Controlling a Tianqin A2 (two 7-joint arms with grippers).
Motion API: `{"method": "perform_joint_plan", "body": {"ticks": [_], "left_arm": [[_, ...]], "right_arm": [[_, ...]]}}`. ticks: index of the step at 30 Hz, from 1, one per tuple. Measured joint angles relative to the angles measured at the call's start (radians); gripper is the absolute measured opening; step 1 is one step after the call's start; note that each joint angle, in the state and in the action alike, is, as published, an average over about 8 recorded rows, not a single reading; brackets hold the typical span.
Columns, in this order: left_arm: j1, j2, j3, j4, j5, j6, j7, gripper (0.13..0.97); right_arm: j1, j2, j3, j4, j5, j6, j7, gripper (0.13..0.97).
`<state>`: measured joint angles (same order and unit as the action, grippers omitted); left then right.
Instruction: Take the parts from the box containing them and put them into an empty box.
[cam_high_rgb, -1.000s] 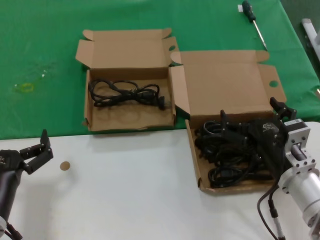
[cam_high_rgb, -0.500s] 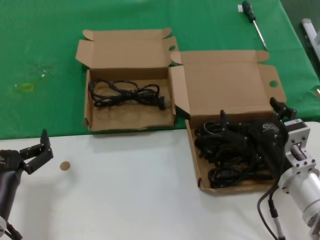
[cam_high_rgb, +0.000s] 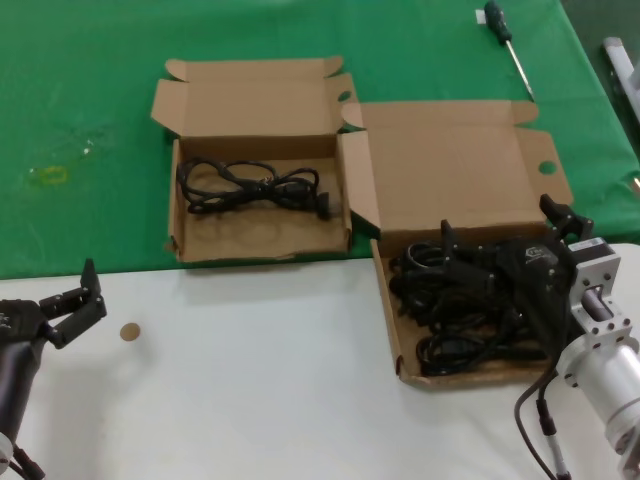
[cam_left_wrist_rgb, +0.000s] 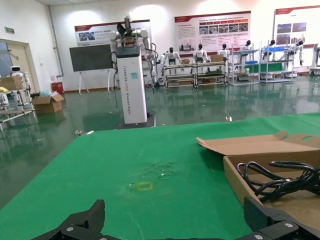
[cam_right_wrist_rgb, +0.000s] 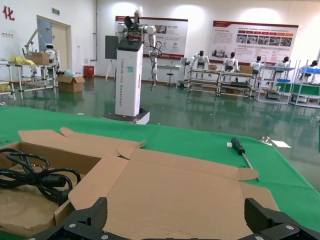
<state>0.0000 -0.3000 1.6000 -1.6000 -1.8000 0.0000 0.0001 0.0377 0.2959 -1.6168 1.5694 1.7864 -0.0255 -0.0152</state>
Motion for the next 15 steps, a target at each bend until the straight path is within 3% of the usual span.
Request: {"method": "perform_joint_plan", "body": {"ticks": [15], "left_arm": [[0.0,0.0,0.0,0.0,0.0,0.0,0.0,0.966]], "right_arm": [[0.0,0.0,0.0,0.0,0.0,0.0,0.0,0.966]]}}
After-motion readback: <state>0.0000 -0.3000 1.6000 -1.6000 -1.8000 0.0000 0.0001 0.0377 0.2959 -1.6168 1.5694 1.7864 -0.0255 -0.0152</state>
